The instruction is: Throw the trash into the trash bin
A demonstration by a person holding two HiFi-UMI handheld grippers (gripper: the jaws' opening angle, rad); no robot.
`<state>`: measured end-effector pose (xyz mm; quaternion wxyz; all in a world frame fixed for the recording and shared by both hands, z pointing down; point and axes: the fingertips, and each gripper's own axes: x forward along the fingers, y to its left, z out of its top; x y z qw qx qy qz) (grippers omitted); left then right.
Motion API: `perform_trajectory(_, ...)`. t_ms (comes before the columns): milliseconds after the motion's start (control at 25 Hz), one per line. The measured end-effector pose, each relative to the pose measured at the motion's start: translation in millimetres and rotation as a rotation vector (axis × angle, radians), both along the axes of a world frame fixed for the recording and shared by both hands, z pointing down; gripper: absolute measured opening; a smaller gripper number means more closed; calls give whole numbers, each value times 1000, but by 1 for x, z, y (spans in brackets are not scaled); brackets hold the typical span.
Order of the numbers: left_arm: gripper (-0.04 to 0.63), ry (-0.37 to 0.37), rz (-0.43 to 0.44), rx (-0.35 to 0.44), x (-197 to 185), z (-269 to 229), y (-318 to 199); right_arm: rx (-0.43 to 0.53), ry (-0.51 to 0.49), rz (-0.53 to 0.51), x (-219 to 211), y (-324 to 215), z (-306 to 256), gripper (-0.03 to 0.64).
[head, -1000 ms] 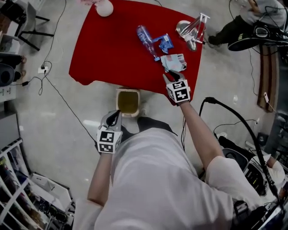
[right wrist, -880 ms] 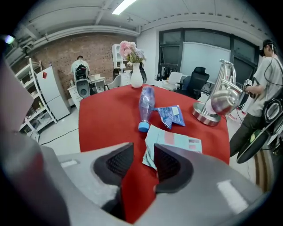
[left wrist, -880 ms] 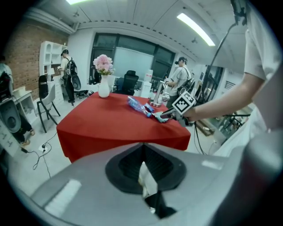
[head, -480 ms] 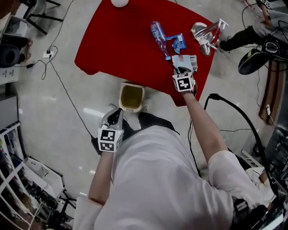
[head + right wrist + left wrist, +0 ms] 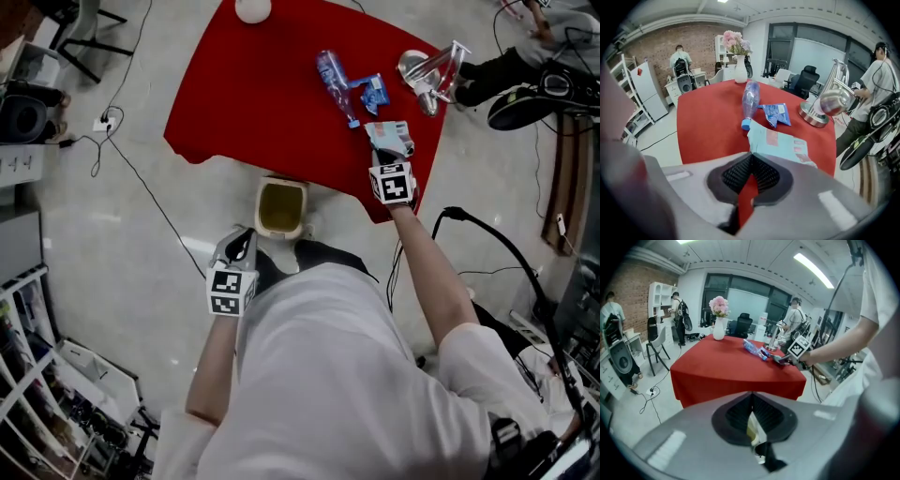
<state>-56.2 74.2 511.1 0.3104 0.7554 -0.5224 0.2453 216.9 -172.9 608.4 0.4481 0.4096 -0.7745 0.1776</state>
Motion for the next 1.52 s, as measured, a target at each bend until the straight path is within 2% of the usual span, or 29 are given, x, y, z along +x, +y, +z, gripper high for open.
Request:
perform_trajectory(360, 5, 8, 58, 16, -17, -3, 9, 1, -55, 4, -21, 63, -23, 2)
perform_trajectory(880, 5, 16, 153, 5, -45, 4, 41, -59, -214, -34, -110, 179, -38, 2)
perform_trajectory(1200, 5, 20, 199, -23, -61, 24, 60, -124, -286, -91, -166, 237, -26, 2)
perform_trajectory(1520, 5, 31, 218, -76, -61, 40, 63, -191, -328, -91, -185, 257, 11, 2)
